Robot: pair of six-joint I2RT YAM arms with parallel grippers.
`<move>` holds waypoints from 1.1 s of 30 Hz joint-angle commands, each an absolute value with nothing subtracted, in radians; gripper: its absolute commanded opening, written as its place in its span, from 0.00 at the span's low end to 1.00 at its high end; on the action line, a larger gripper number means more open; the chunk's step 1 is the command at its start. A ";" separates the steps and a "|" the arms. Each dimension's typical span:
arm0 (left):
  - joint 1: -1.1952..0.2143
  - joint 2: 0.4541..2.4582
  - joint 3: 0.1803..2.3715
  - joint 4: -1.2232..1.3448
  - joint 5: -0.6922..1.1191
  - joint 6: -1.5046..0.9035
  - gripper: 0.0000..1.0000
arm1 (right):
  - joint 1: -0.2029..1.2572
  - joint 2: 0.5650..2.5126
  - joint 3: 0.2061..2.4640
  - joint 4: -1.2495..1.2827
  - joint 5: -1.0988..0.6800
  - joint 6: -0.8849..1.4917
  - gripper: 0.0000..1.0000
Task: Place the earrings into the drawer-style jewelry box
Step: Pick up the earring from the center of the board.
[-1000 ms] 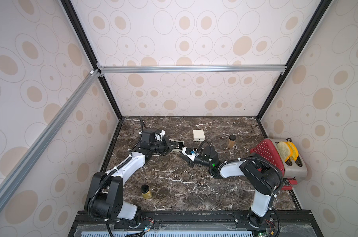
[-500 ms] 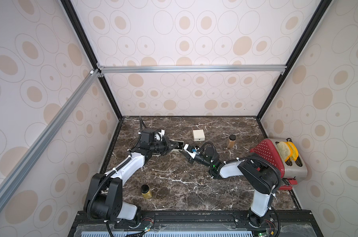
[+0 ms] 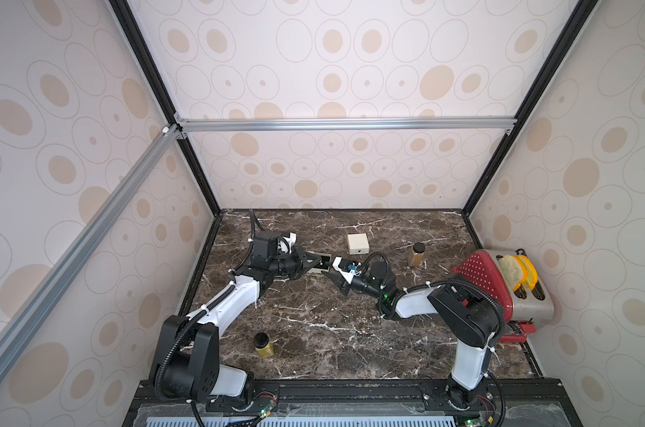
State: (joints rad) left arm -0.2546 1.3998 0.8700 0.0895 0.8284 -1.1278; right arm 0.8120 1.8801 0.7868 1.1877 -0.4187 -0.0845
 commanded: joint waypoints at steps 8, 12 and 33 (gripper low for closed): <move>-0.256 1.373 0.865 0.121 0.845 -1.112 0.00 | 0.796 1.905 0.834 1.199 -0.475 -0.035 0.26; -0.256 1.374 0.865 0.121 0.848 -1.114 0.00 | 0.794 1.905 0.836 1.202 -0.481 -0.030 0.27; -0.255 1.365 0.862 0.124 0.848 -1.115 0.00 | 0.785 1.912 0.865 1.186 -0.553 -0.007 0.24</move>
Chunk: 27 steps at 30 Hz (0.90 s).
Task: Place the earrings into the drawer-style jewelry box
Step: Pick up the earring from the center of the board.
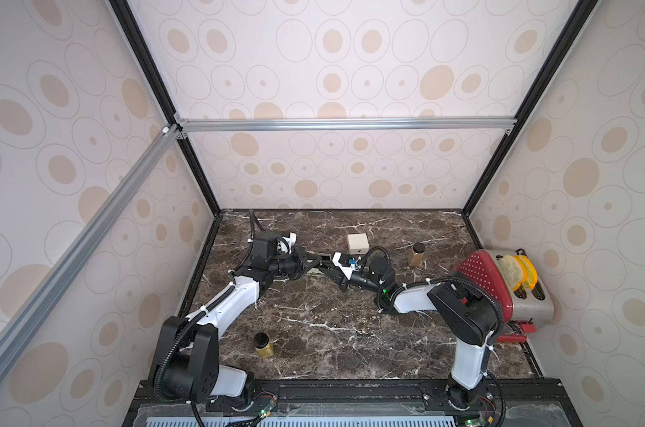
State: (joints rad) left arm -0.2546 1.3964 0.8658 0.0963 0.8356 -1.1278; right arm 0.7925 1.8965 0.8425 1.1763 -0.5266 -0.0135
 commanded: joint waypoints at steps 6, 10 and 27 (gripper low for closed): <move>-0.255 1.363 0.861 0.124 0.850 -1.114 0.00 | 0.784 1.911 0.870 1.179 -0.565 -0.003 0.21; -0.256 1.364 0.859 0.124 0.850 -1.112 0.00 | 0.785 1.913 0.873 1.178 -0.569 0.000 0.20; -0.256 1.367 0.859 0.124 0.851 -1.111 0.00 | 0.784 1.911 0.873 1.172 -0.583 0.006 0.11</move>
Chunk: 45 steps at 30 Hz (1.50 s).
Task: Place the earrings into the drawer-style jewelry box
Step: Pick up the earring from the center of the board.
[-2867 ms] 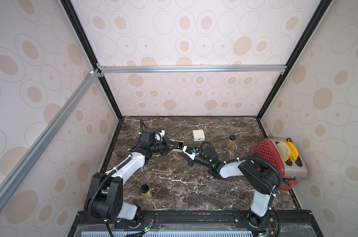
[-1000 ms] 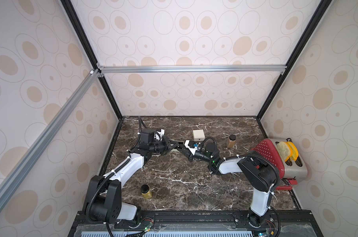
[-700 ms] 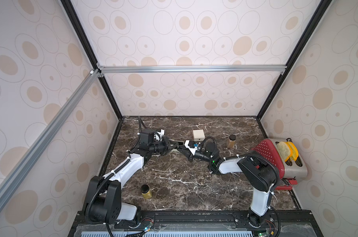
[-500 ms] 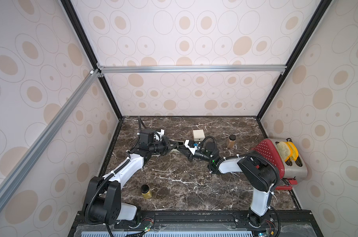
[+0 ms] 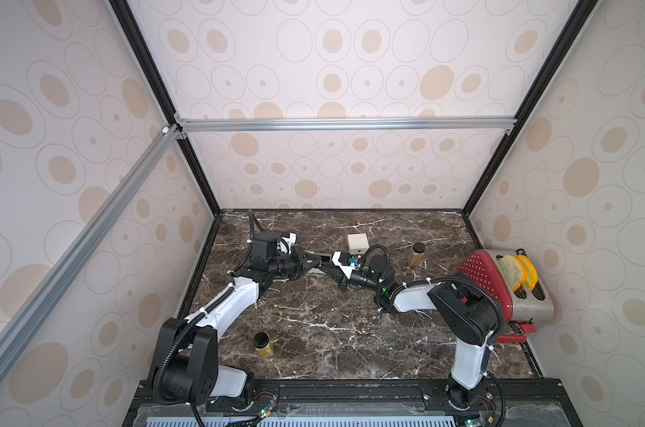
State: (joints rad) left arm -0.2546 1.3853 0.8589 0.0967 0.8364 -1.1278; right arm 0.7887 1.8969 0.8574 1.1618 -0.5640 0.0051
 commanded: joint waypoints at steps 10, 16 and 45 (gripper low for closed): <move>-0.256 1.365 0.861 0.113 0.845 -1.104 0.00 | 0.784 1.897 0.877 1.134 -0.586 0.011 0.00; -0.256 1.377 0.922 0.002 0.819 -1.025 0.00 | 0.784 1.862 0.890 0.996 -0.586 0.042 0.00; -0.199 1.549 1.327 -0.491 0.628 -0.655 0.87 | 0.730 1.800 1.181 0.104 -0.378 0.057 0.00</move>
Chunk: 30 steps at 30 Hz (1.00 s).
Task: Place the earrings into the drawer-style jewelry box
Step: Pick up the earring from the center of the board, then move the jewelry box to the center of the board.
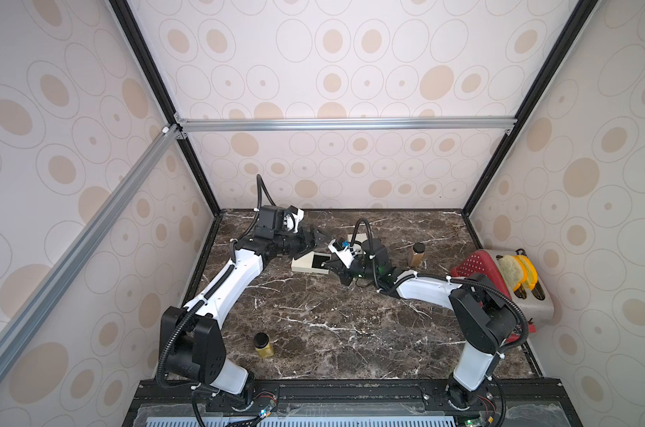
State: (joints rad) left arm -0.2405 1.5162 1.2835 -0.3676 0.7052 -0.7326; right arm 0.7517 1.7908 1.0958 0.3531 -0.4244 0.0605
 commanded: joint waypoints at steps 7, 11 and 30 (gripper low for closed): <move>-0.172 1.633 1.348 -0.612 0.515 -0.567 0.89 | 0.664 2.056 1.693 -0.588 -0.441 0.189 0.00; -0.142 1.681 1.368 -0.626 0.478 -0.555 0.90 | 0.663 2.132 1.849 -0.725 -0.368 0.143 0.00; -0.136 2.237 1.980 -0.749 0.360 -0.485 0.91 | 0.681 2.487 2.420 -1.028 -0.425 0.046 0.00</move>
State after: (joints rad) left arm -0.1188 2.1616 1.8442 -0.6868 0.3771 -0.5369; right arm 0.6785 2.4851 2.3970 -0.9577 -0.4068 0.0738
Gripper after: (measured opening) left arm 0.912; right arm 0.079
